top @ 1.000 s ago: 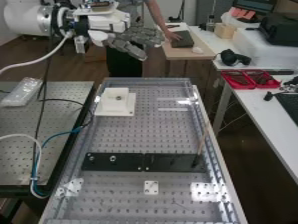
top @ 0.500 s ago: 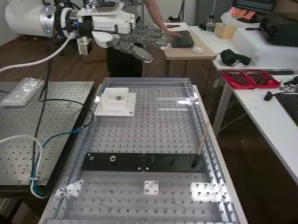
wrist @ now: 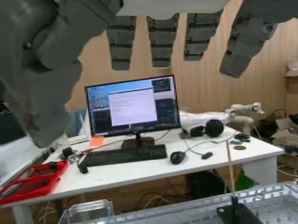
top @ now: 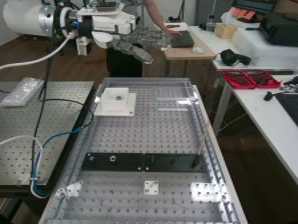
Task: Grab the bearing and place it in the white container
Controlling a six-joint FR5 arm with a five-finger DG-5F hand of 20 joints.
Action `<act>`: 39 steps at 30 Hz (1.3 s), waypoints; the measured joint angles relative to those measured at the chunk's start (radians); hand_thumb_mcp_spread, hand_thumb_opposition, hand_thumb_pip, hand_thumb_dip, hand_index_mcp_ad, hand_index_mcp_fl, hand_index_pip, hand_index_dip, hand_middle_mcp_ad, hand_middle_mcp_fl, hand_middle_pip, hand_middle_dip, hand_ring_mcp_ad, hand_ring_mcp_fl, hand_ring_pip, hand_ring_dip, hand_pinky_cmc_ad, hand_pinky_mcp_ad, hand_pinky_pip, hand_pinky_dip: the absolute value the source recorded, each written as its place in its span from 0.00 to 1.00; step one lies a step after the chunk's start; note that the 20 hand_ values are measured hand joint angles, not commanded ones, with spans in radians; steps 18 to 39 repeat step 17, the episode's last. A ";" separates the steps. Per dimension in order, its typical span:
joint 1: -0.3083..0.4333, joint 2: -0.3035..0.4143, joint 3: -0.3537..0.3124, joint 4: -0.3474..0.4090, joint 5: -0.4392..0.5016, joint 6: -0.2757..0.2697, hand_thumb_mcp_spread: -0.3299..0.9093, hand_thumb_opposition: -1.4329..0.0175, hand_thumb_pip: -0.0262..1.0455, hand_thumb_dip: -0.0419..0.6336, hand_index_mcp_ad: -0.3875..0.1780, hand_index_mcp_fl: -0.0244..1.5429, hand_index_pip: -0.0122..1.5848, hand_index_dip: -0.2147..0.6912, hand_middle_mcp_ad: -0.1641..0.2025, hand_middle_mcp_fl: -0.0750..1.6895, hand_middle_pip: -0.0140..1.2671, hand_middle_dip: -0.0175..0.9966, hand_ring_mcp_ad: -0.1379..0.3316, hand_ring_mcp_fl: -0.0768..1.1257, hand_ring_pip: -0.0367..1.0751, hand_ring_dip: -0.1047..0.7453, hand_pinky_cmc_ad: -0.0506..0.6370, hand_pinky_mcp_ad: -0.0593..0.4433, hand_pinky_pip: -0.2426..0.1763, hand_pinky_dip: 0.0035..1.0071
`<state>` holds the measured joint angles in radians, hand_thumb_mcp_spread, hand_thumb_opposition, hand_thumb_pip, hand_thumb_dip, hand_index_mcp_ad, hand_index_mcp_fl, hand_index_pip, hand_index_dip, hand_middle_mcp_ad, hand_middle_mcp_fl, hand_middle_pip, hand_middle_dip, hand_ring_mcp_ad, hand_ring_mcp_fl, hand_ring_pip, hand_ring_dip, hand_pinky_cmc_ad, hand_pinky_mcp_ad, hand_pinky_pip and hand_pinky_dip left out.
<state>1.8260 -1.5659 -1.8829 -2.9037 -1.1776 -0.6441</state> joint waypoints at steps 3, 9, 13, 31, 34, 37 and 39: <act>-0.003 0.004 0.001 0.005 -0.006 -0.009 0.41 0.50 0.55 0.28 0.42 0.07 0.07 0.49 0.64 0.05 0.11 0.19 0.58 0.06 0.09 0.20 0.64 0.71 0.33 0.32; -0.006 0.004 -0.002 0.009 -0.012 -0.008 0.41 0.50 0.51 0.22 0.44 0.06 0.07 0.50 0.64 0.05 0.11 0.19 0.59 0.06 0.09 0.20 0.64 0.70 0.33 0.32; -0.010 0.004 -0.002 0.009 -0.020 -0.008 0.41 0.51 0.51 0.21 0.44 0.06 0.07 0.50 0.64 0.05 0.11 0.19 0.59 0.06 0.10 0.21 0.64 0.71 0.33 0.32; -0.014 0.003 0.001 0.007 -0.035 -0.016 0.41 0.51 0.51 0.21 0.44 0.06 0.07 0.50 0.64 0.05 0.11 0.19 0.59 0.06 0.10 0.21 0.64 0.70 0.33 0.32; -0.014 0.003 0.001 0.007 -0.035 -0.016 0.41 0.51 0.51 0.21 0.44 0.06 0.07 0.50 0.64 0.05 0.11 0.19 0.59 0.06 0.10 0.21 0.64 0.70 0.33 0.32; -0.014 0.003 0.001 0.007 -0.035 -0.016 0.41 0.51 0.51 0.21 0.44 0.06 0.07 0.50 0.64 0.05 0.11 0.19 0.59 0.06 0.10 0.21 0.64 0.70 0.33 0.32; -0.014 0.003 0.001 0.007 -0.035 -0.016 0.41 0.51 0.51 0.21 0.44 0.06 0.07 0.50 0.64 0.05 0.11 0.19 0.59 0.06 0.10 0.21 0.64 0.70 0.33 0.32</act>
